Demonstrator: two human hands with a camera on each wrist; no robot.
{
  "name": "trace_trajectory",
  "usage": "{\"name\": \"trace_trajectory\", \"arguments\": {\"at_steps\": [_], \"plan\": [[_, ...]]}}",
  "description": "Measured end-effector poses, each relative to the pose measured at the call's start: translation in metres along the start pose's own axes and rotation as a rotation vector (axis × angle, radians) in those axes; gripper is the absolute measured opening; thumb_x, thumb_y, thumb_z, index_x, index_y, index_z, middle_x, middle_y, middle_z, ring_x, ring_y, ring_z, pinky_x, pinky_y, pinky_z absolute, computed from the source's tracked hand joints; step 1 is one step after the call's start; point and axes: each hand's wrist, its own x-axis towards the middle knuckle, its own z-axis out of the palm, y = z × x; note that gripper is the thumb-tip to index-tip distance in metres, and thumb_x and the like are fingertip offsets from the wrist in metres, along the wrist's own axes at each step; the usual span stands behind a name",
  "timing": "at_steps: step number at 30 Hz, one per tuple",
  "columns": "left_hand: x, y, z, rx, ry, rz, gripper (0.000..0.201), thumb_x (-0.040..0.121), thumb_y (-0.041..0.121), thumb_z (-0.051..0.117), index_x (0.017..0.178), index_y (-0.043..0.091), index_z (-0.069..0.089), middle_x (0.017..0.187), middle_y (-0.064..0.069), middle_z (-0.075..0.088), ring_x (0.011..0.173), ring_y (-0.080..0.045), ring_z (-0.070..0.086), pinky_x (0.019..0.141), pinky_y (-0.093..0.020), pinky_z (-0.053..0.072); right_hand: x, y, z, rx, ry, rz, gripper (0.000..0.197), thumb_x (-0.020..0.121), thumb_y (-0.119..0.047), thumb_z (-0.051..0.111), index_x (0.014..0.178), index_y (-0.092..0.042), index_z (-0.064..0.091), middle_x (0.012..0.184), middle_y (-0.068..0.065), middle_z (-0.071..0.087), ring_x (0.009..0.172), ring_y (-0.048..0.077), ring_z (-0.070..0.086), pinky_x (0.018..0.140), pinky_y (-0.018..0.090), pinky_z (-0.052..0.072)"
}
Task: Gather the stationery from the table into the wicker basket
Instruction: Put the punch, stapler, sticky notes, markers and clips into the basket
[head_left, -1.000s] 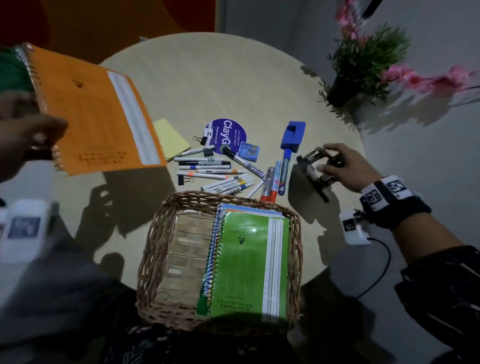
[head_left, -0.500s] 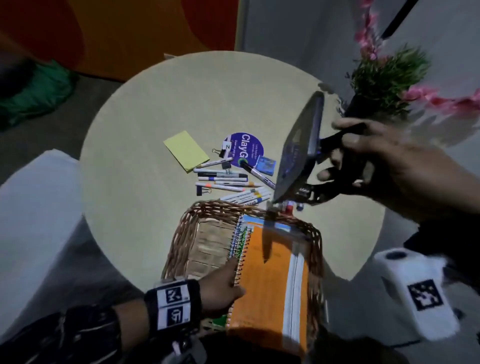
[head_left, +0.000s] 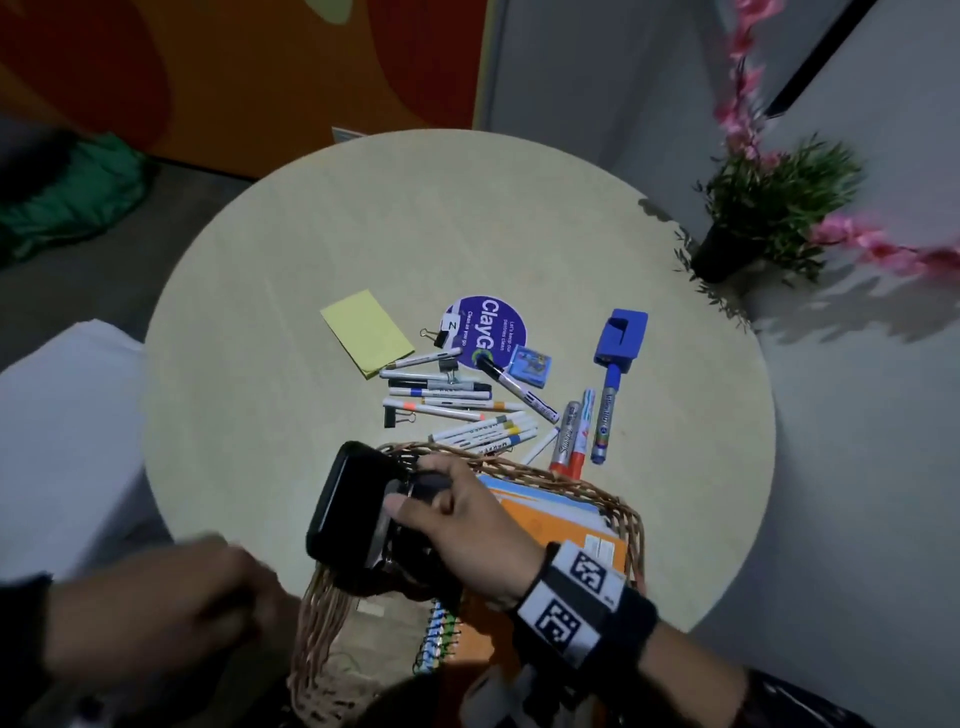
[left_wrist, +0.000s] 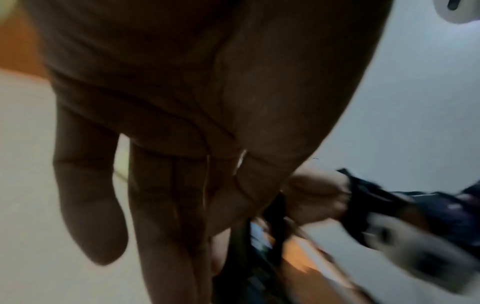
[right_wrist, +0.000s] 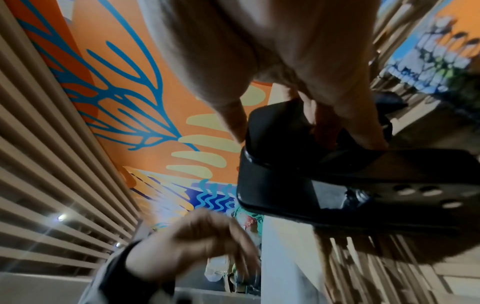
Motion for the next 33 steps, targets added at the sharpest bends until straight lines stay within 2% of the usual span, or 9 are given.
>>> {"name": "trace_trajectory", "arguments": {"at_steps": [4,8,12,14,18,21,23,28,33], "plan": [[0.046,-0.053,-0.079,0.047,0.326,-0.234,0.02,0.076,0.027,0.062,0.083,0.043,0.073,0.076,0.015,0.079,0.067,-0.007,0.072,0.076,-0.039,0.064,0.005,0.004,-0.008,-0.091,-0.077,0.056,0.066,0.09,-0.027,0.059,0.145,-0.017,0.022,0.079,0.0,0.056,0.066,0.01,0.06,0.062,0.024,0.053],[0.101,-0.04,-0.133,0.079,0.512,-0.18,0.017,0.092,0.016,0.067,0.107,0.019,0.074,0.096,-0.005,0.082,0.084,-0.025,0.076,0.077,-0.032,0.058,0.01,-0.022,-0.065,-0.314,-0.093,-0.002,0.05,0.09,-0.026,0.059,0.136,-0.02,0.041,0.061,-0.012,0.064,0.055,0.0,0.058,0.057,0.012,0.043],[0.167,0.018,-0.159,0.005,0.547,0.033,0.023,0.095,0.015,0.064,0.116,0.007,0.071,0.116,-0.015,0.077,0.102,-0.028,0.074,0.087,-0.034,0.053,0.05,-0.046,-0.173,-0.495,0.523,-0.086,0.04,0.083,-0.029,0.068,0.116,-0.011,0.057,0.079,-0.002,0.067,0.057,0.007,0.064,0.053,0.021,0.051],[0.206,0.054,-0.164,0.004,0.507,0.121,0.03,0.095,0.021,0.065,0.123,0.008,0.068,0.125,-0.016,0.072,0.111,-0.031,0.069,0.095,-0.037,0.052,0.073,-0.048,-0.224,-0.657,0.803,-0.038,0.049,0.08,-0.033,0.07,0.121,-0.012,0.053,0.104,0.011,0.064,0.079,0.023,0.066,0.065,0.028,0.052],[0.273,0.122,-0.163,0.075,0.392,0.251,0.041,0.093,0.03,0.066,0.13,0.011,0.062,0.132,-0.016,0.065,0.122,-0.035,0.06,0.1,-0.038,0.05,0.11,-0.038,-0.278,-0.73,0.94,0.228,0.078,0.081,-0.043,0.067,0.14,-0.006,0.03,0.142,0.02,0.033,0.108,0.04,0.055,0.073,0.039,0.041],[0.309,0.154,-0.154,0.151,0.288,0.284,0.05,0.095,0.029,0.066,0.14,0.011,0.053,0.14,-0.016,0.056,0.126,-0.034,0.057,0.103,-0.041,0.049,0.128,-0.024,-0.291,-0.694,0.909,0.287,0.048,0.082,-0.045,0.066,0.101,-0.001,0.059,0.098,0.017,0.061,0.085,0.035,0.06,0.068,0.037,0.045],[0.327,0.165,-0.144,0.195,0.236,0.276,0.047,0.096,0.025,0.065,0.139,0.011,0.053,0.14,-0.016,0.055,0.125,-0.035,0.057,0.102,-0.042,0.051,0.137,-0.011,-0.296,-0.609,0.884,0.231,0.038,0.084,-0.041,0.064,0.064,-0.01,0.052,0.065,0.009,0.052,0.066,0.027,0.052,0.063,0.031,0.041],[0.338,0.168,-0.135,0.267,0.219,0.196,0.032,0.091,0.011,0.068,0.122,0.007,0.065,0.13,-0.02,0.057,0.113,-0.039,0.063,0.097,-0.044,0.055,0.138,-0.007,-0.295,-0.167,0.856,0.021,0.021,0.088,-0.015,0.062,0.071,-0.003,0.06,0.069,0.017,0.061,0.054,0.024,0.059,0.063,0.036,0.056],[0.318,0.143,-0.144,0.297,0.283,0.147,0.029,0.088,0.019,0.071,0.115,0.01,0.07,0.124,-0.02,0.062,0.091,-0.033,0.066,0.09,-0.041,0.058,0.084,-0.042,-0.272,0.017,0.748,-0.282,0.021,0.089,-0.006,0.057,0.073,-0.017,0.049,0.059,0.004,0.066,0.042,0.009,0.064,0.047,0.023,0.047]]}}
